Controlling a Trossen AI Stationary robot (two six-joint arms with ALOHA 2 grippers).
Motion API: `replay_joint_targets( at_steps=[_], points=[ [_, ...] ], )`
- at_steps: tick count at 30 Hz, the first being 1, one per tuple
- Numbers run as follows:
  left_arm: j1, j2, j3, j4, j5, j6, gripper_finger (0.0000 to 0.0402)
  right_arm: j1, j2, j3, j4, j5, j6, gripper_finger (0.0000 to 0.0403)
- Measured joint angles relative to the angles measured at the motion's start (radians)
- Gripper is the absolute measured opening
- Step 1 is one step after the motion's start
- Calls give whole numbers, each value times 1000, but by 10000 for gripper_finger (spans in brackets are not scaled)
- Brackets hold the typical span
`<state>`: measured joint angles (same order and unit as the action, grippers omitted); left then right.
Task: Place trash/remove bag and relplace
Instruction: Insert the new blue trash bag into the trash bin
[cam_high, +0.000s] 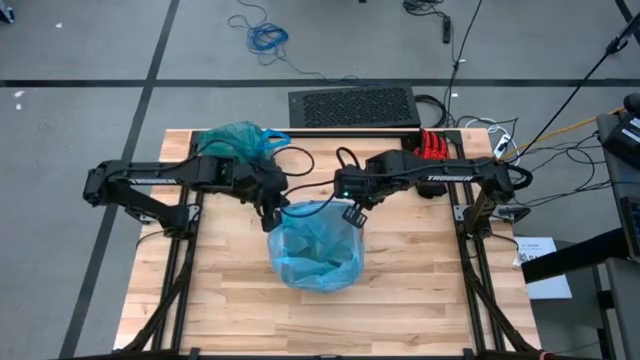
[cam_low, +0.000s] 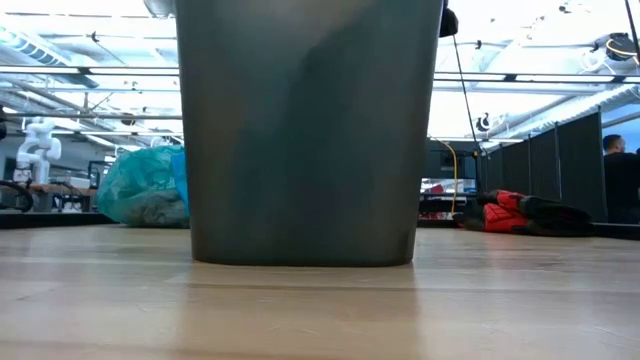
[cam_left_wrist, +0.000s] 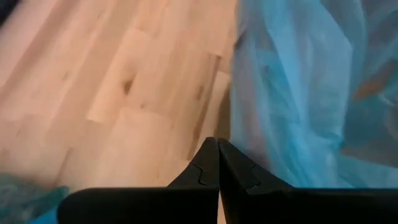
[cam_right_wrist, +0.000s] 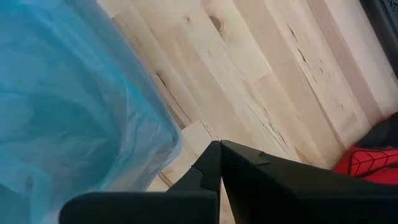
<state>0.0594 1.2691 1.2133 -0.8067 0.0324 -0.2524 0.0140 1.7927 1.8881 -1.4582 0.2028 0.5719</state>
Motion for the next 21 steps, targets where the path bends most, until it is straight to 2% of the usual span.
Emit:
replay_joint_targets(
  at_steps=[3, 6, 12, 21],
  points=[
    [15, -42, -1, -9, -55, -2, 0, -3, 0, 0, 0, 0, -1, 0],
    [52, -114, 0, -4, -53, -29, 0, -4, 0, 0, 0, 0, -6, 0],
    [89, -145, 0, 94, 173, -64, 0, -4, 0, 0, 0, 0, -16, 0],
    [76, -24, 0, 109, 278, -27, 0, -5, 0, 0, 0, 0, -14, 0]
  ],
)
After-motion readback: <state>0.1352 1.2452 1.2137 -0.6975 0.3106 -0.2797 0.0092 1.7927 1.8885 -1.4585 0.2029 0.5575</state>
